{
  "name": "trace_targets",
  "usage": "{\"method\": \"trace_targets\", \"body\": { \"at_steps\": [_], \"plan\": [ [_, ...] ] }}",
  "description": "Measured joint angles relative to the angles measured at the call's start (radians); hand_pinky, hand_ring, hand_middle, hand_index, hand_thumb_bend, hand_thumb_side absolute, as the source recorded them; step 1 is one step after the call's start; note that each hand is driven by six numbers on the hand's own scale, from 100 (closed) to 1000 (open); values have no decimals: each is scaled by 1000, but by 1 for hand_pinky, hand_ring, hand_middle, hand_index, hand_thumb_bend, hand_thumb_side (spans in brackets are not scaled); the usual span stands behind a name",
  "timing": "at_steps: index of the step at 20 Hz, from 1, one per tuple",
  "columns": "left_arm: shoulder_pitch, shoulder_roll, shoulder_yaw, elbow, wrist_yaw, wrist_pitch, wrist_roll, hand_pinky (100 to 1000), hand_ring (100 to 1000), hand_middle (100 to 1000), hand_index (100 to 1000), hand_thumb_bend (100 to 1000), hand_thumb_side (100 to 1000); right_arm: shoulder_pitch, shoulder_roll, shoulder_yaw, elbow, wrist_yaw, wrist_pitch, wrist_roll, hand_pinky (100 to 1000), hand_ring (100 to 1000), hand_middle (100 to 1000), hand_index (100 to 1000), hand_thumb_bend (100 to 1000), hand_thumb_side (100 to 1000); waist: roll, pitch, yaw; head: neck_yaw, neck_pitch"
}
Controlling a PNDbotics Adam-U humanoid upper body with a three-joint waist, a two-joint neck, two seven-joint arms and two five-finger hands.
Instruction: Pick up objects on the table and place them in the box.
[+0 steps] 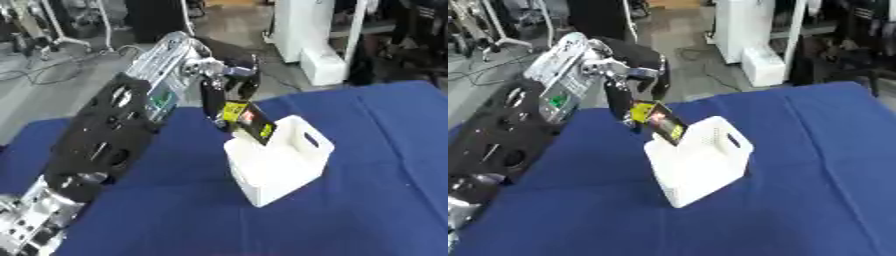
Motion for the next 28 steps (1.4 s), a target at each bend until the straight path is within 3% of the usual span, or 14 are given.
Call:
{"method": "trace_targets", "body": {
  "at_steps": [8, 28],
  "plan": [
    [-5, -49, 11, 104, -18, -51, 79, 155, 450, 492, 334, 555, 124, -20, 0, 1, 0, -18, 15, -6, 100, 216, 153, 320, 100, 1000, 5, 0, -18, 6, -1],
    [-38, -112, 41, 315, -96, -99, 160, 158, 442, 496, 341, 545, 139, -64, 0, 0, 0, -57, 44, -28, 100, 216, 153, 321, 100, 1000, 12, 0, -46, 23, -9]
  ]
}}
